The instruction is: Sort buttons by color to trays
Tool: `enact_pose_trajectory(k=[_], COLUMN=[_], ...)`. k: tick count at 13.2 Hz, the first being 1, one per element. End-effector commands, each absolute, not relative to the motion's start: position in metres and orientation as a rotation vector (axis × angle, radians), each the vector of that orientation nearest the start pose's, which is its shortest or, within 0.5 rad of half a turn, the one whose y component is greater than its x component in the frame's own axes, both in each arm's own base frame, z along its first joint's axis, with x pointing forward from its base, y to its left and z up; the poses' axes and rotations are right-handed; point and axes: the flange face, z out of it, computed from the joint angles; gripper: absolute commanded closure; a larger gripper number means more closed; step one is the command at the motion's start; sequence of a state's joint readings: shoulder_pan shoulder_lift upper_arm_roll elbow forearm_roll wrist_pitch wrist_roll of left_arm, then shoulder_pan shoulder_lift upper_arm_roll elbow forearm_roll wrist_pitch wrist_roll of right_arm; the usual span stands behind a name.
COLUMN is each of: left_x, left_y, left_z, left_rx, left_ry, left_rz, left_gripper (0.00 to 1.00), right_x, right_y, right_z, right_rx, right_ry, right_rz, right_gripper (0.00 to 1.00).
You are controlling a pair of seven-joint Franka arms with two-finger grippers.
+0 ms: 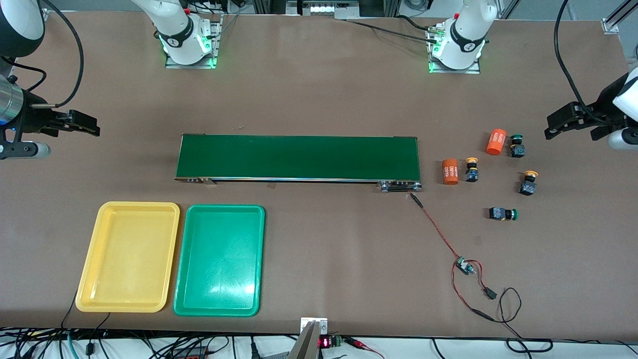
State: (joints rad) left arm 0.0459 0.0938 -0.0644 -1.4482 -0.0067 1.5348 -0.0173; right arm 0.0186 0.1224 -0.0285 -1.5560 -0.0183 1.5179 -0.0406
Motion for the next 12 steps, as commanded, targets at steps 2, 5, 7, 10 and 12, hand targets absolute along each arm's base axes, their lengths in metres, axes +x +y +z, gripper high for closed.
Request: enact_pose_trajectory(k=[2, 5, 7, 10, 12], left_x=[0.578, 0.579, 0.583, 0.601, 0.622], left_y=[-0.003, -0.005, -0.003, 0.012, 0.017], left_z=[0.632, 0.63, 0.616, 0.575, 0.528], left_rx=[-3.147, -3.147, -3.145, -3.145, -3.151], left_ry=[-0.024, -0.02, -0.029, -0.073, -0.089], left_rz=[0.019, 0.029, 0.077, 0.18, 0.28], left_gripper=[0.0, 0.0, 0.0, 0.0, 0.0], right_x=[0.581, 0.581, 0.582, 0.582, 0.583], right_y=[-0.009, -0.008, -0.008, -0.004, -0.001], right_z=[0.562, 0.562, 0.562, 0.563, 0.564], right_rx=[-3.158, -3.158, -3.17, -3.173, -3.206], right_ry=[-0.066, -0.064, -0.065, -0.07, -0.104], right_rz=[0.239, 0.239, 0.231, 0.226, 0.217], right_gripper=[0.0, 0.0, 0.0, 0.0, 0.0])
